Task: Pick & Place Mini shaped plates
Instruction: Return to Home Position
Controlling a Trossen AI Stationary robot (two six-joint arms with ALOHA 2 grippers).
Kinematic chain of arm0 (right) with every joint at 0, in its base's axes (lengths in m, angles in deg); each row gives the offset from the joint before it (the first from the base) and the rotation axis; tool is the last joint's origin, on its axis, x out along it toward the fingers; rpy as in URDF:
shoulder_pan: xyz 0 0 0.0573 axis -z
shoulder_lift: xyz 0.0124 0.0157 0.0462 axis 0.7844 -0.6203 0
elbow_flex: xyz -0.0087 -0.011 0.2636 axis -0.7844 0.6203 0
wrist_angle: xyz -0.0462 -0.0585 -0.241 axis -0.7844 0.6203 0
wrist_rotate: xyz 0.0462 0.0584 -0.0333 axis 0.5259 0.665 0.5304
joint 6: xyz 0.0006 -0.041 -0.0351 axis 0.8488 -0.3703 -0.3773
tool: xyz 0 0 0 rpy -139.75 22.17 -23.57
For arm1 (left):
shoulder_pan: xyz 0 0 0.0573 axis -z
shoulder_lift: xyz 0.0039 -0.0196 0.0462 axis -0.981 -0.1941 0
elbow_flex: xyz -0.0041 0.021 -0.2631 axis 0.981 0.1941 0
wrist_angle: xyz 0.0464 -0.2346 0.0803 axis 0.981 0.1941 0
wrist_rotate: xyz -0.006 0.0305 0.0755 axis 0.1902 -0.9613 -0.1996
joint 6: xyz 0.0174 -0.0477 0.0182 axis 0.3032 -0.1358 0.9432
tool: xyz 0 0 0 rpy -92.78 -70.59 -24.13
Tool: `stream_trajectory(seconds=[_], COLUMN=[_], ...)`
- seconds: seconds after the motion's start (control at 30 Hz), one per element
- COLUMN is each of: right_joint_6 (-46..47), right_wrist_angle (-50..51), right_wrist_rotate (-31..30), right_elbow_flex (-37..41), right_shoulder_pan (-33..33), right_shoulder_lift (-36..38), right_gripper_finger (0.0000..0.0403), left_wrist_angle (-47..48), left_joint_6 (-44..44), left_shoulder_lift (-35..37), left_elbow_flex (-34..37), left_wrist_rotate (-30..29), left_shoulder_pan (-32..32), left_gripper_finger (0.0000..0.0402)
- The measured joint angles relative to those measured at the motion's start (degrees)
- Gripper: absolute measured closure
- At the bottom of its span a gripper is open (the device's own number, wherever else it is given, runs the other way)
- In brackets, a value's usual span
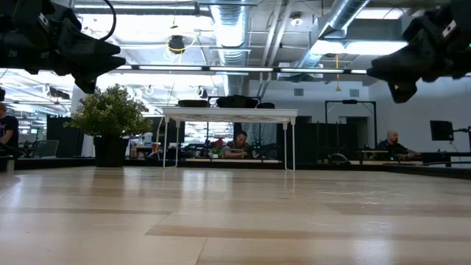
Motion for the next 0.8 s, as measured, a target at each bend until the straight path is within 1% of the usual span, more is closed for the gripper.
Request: stream_trajectory(seconds=[0.1, 0.23, 0.33, 0.4, 0.63, 0.8], right_joint_6=[0.9, 1.7, 1.9, 3.8, 14.5, 15.4], right_wrist_angle=[-4.8, -9.5, -9.5, -9.5, -9.2, -9.2], right_wrist_rotate=[1.0, 3.8, 6.1, 7.2, 7.4, 7.4], right_elbow_flex=[3.3, 5.1, 5.2, 5.2, 5.2, 5.2], right_shoulder_pan=[0.0, 0.0, 0.0, 0.0, 0.0, 0.0], right_shoulder_lift=[0.0, 0.0, 0.0, 0.0, 0.0, 0.0], right_gripper_finger=[0.0305, 0.0305, 0.0305, 0.0305, 0.0305, 0.0305], left_wrist_angle=[0.0, -0.1, -0.4, -0.5, -0.5, -0.5], left_joint_6=[-0.1, 0.3, 0.3, 0.3, 0.4, 0.4], left_shoulder_lift=[-0.2, -0.2, -0.2, -0.2, -0.2, -0.2], left_elbow_flex=[0.0, 0.0, 0.0, 0.0, 0.0, 0.0], left_wrist_rotate=[0.0, 0.0, -0.3, -0.4, -0.4, -0.4], left_shoulder_pan=[0.0, 0.0, 0.0, 0.0, 0.0, 0.0], left_gripper_finger=[0.0262, 0.0262, 0.0262, 0.0262, 0.0262, 0.0262])
